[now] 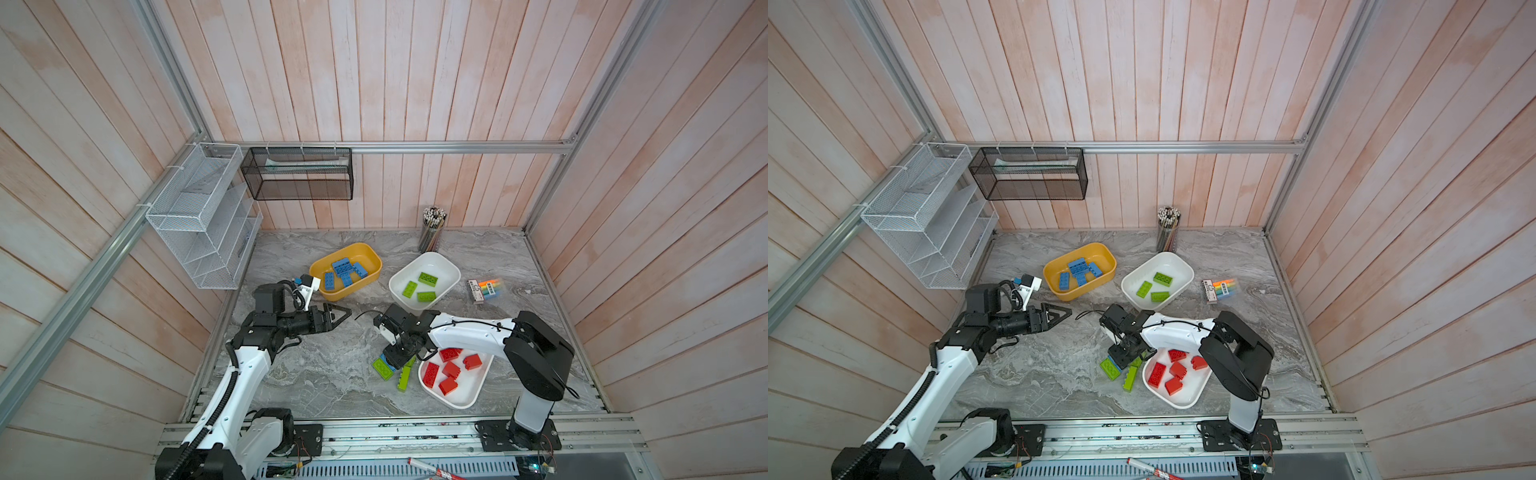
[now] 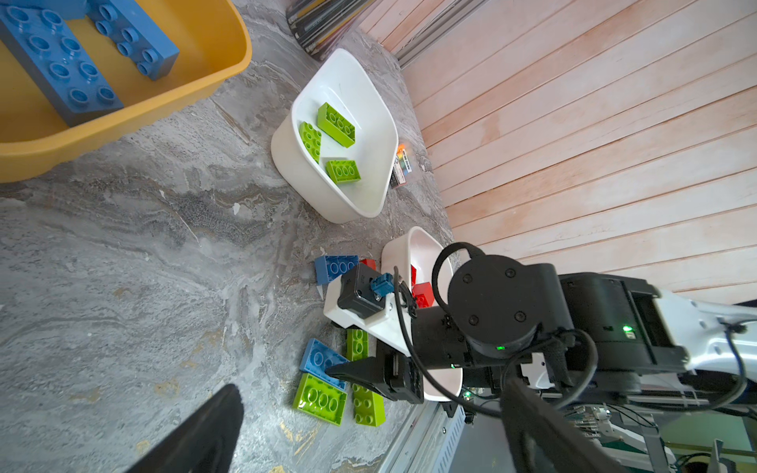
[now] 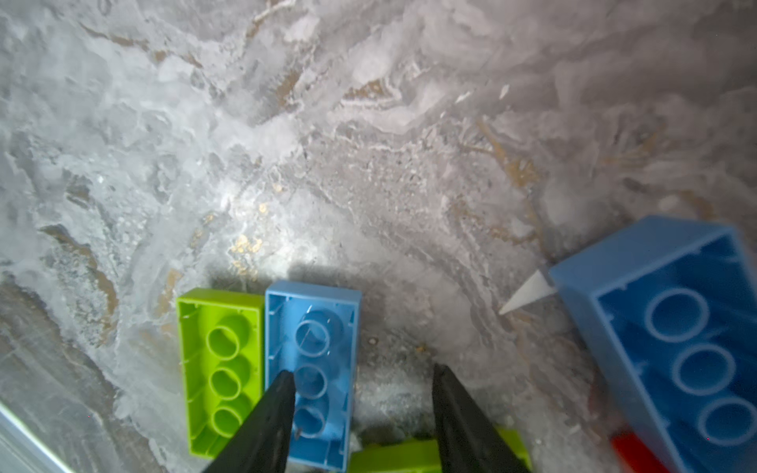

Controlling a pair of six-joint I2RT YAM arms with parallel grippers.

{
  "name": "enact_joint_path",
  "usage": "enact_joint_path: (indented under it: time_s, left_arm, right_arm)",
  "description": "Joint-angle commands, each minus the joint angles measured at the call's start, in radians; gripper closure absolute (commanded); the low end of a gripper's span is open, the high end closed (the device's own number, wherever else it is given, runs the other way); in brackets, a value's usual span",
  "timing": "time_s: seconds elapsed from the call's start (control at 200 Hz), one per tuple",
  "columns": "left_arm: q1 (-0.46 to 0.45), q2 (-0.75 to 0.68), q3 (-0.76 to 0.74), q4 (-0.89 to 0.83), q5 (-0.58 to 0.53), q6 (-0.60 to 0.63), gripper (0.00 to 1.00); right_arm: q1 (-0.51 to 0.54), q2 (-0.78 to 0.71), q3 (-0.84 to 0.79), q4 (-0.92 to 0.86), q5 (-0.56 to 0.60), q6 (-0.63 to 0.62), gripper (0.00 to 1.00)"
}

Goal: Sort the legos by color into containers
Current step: 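Return the right gripper to the pile and grasp a blue brick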

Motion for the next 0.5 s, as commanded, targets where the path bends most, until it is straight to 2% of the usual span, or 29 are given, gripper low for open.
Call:
enact_joint_path:
  time_s: [0.0, 0.17, 0.35, 0.495]
  left_arm:
    - [0.0, 0.002, 0.016, -0.016, -0.007, 0.032, 0.0]
    - [0.001, 0.0, 0.017, -0.022, -0.008, 0.036, 0.0]
    - [0.002, 0.001, 0.02, -0.02, -0.009, 0.036, 0.0]
    - [0.001, -0.002, 0.019, -0.022, -0.006, 0.036, 0.0]
  right_arm:
    - [-0.012, 0.025, 0.028, -0.003, 0.045, -0.014, 0.46]
    - [-0.047, 0.018, 0.047, -0.012, 0.09, -0.026, 0.46]
    - [-0.058, -0.013, 0.075, -0.005, 0.043, -0.002, 0.46]
    - [-0.049, -0.044, 0.049, 0.021, -0.06, 0.052, 0.43]
